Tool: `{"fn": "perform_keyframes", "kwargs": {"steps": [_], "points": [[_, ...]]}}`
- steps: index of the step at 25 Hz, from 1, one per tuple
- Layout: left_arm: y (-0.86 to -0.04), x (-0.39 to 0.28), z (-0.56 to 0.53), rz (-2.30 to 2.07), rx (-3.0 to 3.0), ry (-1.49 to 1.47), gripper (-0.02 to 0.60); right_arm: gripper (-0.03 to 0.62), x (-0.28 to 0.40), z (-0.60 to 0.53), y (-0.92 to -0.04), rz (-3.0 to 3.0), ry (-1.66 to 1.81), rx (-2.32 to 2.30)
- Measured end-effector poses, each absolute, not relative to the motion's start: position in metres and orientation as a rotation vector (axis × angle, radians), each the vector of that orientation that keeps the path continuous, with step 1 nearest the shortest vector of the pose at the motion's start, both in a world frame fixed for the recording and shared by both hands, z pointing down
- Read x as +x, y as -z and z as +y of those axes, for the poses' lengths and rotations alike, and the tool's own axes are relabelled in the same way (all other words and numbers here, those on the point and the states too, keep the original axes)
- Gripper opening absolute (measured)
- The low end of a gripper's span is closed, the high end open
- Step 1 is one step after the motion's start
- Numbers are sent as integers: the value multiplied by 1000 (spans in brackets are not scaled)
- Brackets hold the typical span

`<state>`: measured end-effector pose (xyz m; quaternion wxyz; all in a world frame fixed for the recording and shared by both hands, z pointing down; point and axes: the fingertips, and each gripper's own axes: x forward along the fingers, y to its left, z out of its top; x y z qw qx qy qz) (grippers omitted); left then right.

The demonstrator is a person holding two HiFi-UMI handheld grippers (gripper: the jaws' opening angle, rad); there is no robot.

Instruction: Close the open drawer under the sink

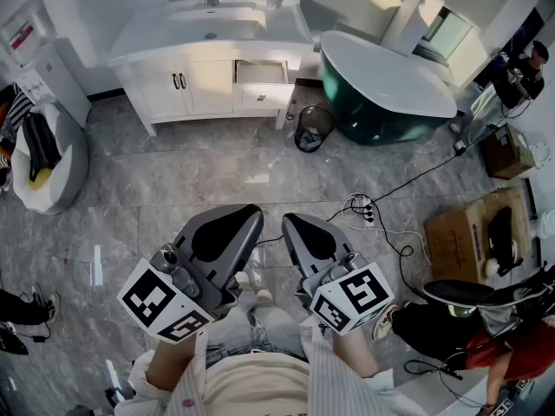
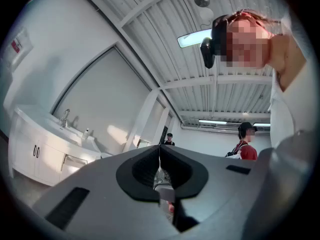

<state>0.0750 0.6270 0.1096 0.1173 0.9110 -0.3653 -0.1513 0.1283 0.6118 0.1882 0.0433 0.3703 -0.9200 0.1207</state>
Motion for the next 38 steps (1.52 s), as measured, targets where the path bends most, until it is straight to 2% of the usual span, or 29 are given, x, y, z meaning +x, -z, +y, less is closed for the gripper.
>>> {"fn": "perform_keyframes", "kwargs": {"steps": [27,38], "points": [[-148,51,561,-1026,2737,224,18,9,88,547,-198,-2760,-346,1278],[-157,46,473,-1152,2694,220,18,9,95,462,-217,-2762,-369,1201]]}}
